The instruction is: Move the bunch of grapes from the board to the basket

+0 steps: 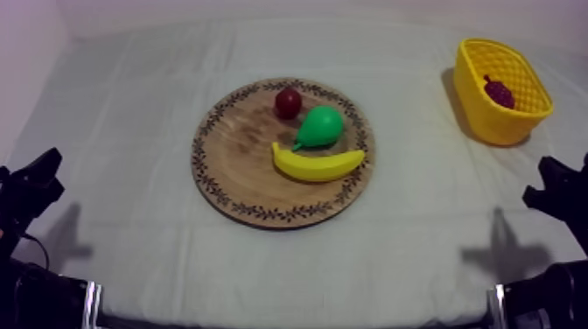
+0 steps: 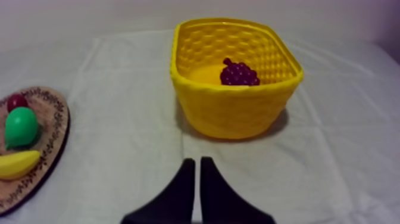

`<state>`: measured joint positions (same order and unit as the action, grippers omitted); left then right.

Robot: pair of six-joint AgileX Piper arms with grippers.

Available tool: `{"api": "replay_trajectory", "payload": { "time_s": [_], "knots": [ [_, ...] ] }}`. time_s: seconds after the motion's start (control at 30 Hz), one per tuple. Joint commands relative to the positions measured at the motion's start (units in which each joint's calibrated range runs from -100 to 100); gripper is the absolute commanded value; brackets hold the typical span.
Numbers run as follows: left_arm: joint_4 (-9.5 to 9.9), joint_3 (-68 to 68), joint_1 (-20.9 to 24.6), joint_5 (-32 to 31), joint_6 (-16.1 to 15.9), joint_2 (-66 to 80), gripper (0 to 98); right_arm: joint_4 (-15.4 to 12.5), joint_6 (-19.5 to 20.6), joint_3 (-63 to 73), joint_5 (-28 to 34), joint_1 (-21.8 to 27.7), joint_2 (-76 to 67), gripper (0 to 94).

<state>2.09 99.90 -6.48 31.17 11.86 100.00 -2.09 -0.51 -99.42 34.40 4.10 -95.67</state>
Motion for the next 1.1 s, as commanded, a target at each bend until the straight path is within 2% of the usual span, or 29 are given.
{"api": "replay_trajectory", "payload": {
  "time_s": [0.0,0.1,0.2,0.43,0.53,1.07],
  "knots": [
    [0.04,0.0,0.0,0.0,0.0,0.0,0.1,0.1,4.2,-0.1,0.1,0.0,-0.1,0.3],
    [0.04,0.0,0.0,0.0,0.0,0.0,0.1,0.3,5.2,-0.1,0.1,0.0,-0.1,0.3],
    [0.04,0.0,0.0,0.0,0.0,0.0,0.1,0.3,3.6,-0.1,0.3,0.0,-0.1,0.3],
    [0.04,0.0,0.0,0.0,0.0,0.0,0.1,0.4,-8.0,-0.1,0.9,0.0,-0.1,0.3],
    [0.04,0.0,0.0,0.0,0.0,0.0,0.1,0.4,-10.9,-0.1,1.0,0.0,-0.1,0.3],
    [0.04,0.0,0.0,0.0,0.0,0.0,0.1,0.4,-11.1,-0.1,1.0,0.0,-0.1,0.3]
  ]
}}
